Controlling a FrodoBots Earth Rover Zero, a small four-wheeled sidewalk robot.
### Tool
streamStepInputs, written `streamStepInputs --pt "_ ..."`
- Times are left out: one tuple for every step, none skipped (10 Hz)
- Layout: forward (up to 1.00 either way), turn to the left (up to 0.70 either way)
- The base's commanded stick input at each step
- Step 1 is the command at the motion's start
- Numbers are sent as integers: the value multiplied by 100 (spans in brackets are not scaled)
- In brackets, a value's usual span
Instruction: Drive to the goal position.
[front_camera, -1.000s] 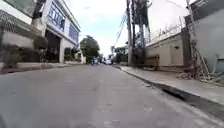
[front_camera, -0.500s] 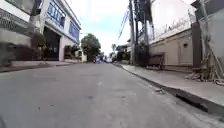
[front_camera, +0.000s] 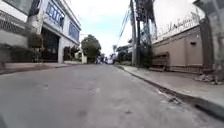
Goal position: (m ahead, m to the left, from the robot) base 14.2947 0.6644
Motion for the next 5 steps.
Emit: streamStepInputs --pt "100 0" --pt "100 0" --pt "100 0" --pt "100 0" --pt "100 0"
